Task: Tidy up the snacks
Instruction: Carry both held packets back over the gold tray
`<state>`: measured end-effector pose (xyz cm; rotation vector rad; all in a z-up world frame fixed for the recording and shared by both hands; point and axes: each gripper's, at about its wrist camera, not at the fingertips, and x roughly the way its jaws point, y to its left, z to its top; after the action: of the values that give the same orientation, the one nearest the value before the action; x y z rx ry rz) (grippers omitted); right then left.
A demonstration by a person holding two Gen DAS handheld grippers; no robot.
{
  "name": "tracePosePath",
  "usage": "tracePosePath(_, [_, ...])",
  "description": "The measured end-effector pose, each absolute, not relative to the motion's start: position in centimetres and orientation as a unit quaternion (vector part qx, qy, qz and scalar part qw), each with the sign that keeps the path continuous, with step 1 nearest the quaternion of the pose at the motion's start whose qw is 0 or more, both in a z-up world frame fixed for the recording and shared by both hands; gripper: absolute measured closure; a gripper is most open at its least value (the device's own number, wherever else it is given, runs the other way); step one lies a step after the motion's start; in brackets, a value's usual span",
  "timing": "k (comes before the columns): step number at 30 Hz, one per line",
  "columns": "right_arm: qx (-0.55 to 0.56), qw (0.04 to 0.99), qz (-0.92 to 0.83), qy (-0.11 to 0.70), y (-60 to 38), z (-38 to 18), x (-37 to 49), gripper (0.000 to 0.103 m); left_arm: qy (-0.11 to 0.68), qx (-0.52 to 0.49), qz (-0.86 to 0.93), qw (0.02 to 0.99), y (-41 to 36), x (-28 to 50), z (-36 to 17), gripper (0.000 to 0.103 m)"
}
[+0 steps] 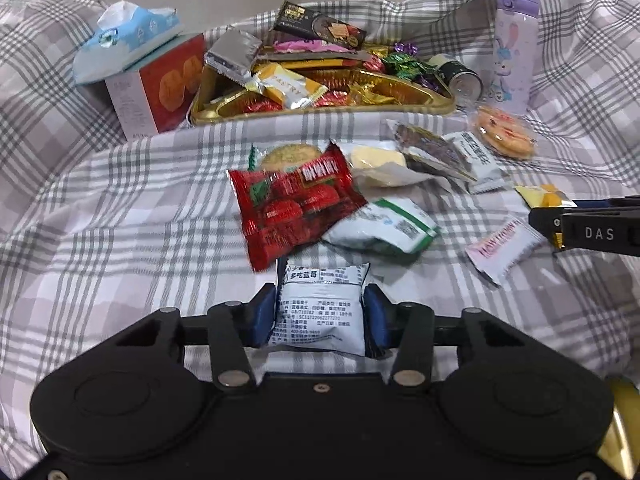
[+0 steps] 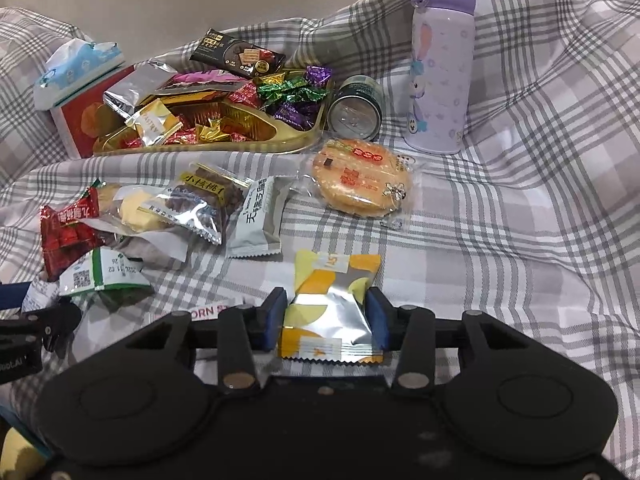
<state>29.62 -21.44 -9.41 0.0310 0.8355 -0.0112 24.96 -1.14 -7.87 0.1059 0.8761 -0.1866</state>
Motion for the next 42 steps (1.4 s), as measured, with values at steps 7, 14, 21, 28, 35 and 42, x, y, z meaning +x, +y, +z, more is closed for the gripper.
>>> tracePosePath(7, [0.048,0.910,0.001,0.413,-22.6,-8.2,27.1,0.058,0.427,0.054,-0.095,0.897,-1.2,22.1,-6.3,0.049])
tracePosePath(14, [0.069,0.911,0.015,0.406,-23.0,-5.8,23.1,0.058,0.426,0.066,-0.104,0.896,-1.0,18.5,-4.1,0.049])
tracePosePath(21, [0.075,0.908,0.058,0.409,-22.4,-3.5,17.5,0.058,0.435,0.078,-0.119,0.889,-0.2,14.7,-2.5,0.049])
tracePosePath(28, [0.058,0.893,0.116,0.430,-21.0,-2.5,11.5,0.058,0.466,0.099,-0.139,0.868,-0.2,11.1,-2.8,0.049])
tracePosePath(35, [0.036,0.875,0.164,0.454,-19.7,-2.0,7.2,0.058,0.512,0.093,-0.142,0.842,-0.1,8.7,-4.2,0.049])
tracePosePath(42, [-0.005,0.864,0.189,0.467,-18.0,-2.9,3.6,0.058,0.539,0.076,-0.137,0.828,0.5,6.4,-5.3,0.049])
